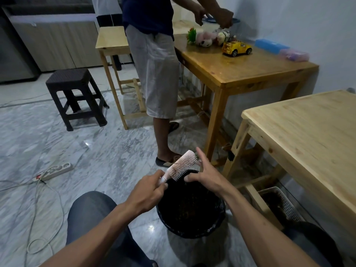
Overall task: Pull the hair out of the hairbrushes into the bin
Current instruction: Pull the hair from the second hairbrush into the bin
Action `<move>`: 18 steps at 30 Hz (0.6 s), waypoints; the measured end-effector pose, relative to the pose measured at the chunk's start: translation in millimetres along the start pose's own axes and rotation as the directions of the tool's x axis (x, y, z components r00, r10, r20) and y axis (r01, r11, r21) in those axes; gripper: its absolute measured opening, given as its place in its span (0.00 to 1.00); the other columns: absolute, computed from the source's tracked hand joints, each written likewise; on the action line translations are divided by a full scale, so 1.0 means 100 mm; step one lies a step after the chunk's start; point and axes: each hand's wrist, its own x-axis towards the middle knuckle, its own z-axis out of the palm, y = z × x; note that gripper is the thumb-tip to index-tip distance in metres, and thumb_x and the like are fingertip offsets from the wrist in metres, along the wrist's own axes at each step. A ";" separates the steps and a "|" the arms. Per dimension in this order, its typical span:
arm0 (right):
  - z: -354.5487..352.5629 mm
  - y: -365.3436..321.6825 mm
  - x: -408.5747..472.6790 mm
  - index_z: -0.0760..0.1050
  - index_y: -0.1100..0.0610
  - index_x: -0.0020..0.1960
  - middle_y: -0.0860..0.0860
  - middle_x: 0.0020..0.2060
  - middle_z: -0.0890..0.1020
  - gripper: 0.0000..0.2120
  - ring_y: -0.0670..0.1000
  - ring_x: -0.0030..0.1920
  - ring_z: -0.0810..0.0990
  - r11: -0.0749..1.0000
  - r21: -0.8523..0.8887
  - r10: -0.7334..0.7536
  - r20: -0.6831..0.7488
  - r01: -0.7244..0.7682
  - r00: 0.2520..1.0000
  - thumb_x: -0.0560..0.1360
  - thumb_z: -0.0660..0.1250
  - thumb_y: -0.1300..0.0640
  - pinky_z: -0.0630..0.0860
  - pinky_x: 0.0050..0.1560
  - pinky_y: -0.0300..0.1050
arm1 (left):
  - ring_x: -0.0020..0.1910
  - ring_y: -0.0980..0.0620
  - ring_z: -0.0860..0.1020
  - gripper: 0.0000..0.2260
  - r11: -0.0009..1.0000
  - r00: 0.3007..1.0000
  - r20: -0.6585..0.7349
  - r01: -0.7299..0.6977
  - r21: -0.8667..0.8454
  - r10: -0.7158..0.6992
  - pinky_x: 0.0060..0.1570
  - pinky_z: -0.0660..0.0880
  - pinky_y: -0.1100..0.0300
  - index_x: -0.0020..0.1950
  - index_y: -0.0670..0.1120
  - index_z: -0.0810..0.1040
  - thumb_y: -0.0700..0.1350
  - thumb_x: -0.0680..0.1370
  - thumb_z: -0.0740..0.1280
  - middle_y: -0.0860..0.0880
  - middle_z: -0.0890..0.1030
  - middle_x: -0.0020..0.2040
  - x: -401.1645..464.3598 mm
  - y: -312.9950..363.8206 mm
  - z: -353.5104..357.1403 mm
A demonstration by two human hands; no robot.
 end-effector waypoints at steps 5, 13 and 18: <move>0.00 -0.01 -0.03 0.74 0.51 0.71 0.49 0.63 0.83 0.33 0.47 0.64 0.81 0.965 0.250 -0.126 0.164 0.082 0.978 0.70 0.81 0.55 0.74 0.69 0.47 | 0.30 0.58 0.72 0.03 0.986 0.994 0.079 -0.060 -0.155 0.073 0.31 0.66 0.65 0.45 0.58 0.74 0.49 0.74 0.65 0.56 0.75 0.31 -0.01 0.04 -0.08; 0.08 0.07 0.00 0.70 0.53 0.35 0.49 0.26 0.63 0.21 0.45 0.22 0.60 0.938 0.343 -0.003 -0.140 0.051 0.990 0.85 0.59 0.46 0.58 0.26 0.40 | 0.32 0.48 0.75 0.01 0.996 0.998 -0.001 0.067 0.051 -0.067 0.33 0.69 0.51 0.46 0.52 0.72 0.49 0.76 0.63 0.50 0.77 0.32 0.04 -0.07 -0.10; -0.09 -0.07 -0.06 0.66 0.52 0.36 0.47 0.26 0.64 0.20 0.46 0.23 0.62 0.911 0.404 0.110 -0.421 0.078 0.900 0.85 0.57 0.47 0.60 0.25 0.40 | 0.34 0.47 0.77 0.04 0.959 0.974 -0.100 0.219 0.182 -0.204 0.34 0.72 0.50 0.50 0.48 0.73 0.46 0.78 0.61 0.47 0.79 0.35 0.06 -0.19 -0.04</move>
